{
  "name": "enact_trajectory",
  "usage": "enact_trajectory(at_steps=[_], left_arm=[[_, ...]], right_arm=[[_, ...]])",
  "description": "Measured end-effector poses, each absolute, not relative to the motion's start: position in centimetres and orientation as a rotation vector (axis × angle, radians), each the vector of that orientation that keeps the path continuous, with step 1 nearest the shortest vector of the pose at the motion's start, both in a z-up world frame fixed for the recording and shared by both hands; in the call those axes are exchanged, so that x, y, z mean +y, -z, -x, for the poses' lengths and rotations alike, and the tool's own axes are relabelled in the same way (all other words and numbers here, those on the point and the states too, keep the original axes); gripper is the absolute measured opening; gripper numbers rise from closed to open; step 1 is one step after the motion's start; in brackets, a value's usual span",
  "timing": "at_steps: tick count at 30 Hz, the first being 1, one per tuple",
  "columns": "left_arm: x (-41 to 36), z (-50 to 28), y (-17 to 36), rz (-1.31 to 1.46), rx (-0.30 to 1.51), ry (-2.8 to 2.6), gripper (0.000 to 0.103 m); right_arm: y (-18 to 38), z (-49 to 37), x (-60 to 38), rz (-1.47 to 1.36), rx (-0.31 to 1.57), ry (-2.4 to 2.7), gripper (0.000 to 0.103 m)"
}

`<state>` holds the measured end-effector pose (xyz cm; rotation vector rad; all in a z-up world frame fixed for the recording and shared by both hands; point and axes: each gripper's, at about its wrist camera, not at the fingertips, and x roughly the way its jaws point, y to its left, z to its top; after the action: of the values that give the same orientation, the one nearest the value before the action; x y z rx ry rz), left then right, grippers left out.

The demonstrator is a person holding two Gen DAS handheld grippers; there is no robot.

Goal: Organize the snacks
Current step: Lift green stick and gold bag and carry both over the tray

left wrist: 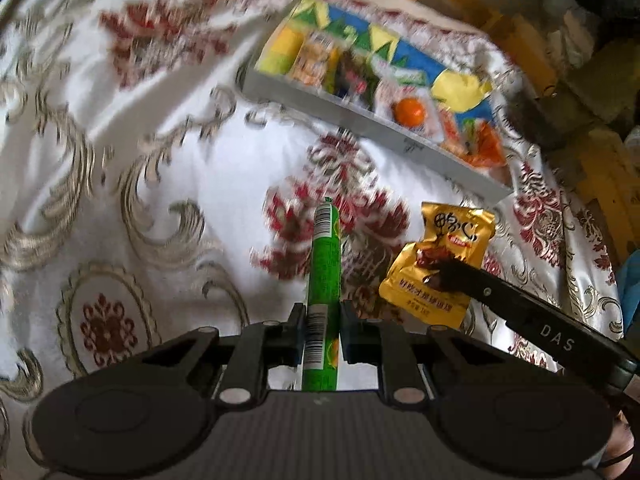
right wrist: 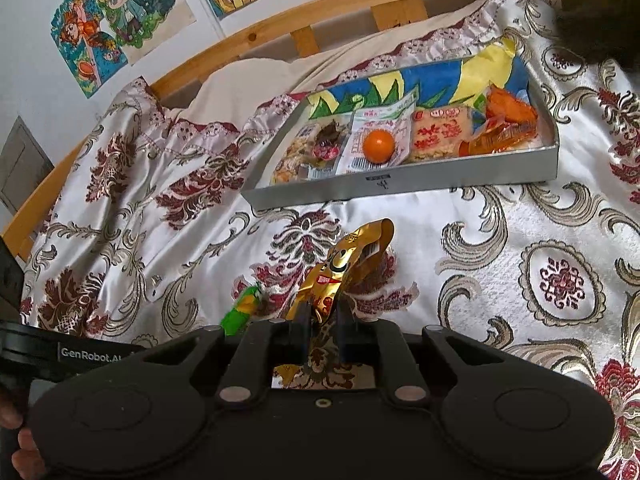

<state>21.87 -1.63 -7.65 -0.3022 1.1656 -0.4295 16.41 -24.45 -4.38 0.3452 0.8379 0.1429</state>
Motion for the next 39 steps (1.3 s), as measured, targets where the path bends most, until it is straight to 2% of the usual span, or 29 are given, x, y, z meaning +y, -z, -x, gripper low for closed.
enact_trajectory(at_steps=[21,30,36,39], left_arm=[[-1.3,-21.6,1.4,0.348,0.829,0.408,0.018],[-2.8,-23.0,-2.0,0.318,0.665,0.389,0.018],[-5.5,-26.2,-3.1,0.270,0.602,0.367,0.018],[-7.0,-28.3,-3.2,0.273,0.600,0.364,0.018]], right_arm=[[-1.9,-15.7,-23.6,-0.357,0.560,-0.191,0.013],[-6.4,-16.8,-24.9,-0.231,0.430,-0.182,0.013],[-5.5,-18.6,-27.7,-0.223,0.286,-0.158,0.013],[-3.8,-20.3,-29.2,-0.262,0.278,-0.125,0.013]])
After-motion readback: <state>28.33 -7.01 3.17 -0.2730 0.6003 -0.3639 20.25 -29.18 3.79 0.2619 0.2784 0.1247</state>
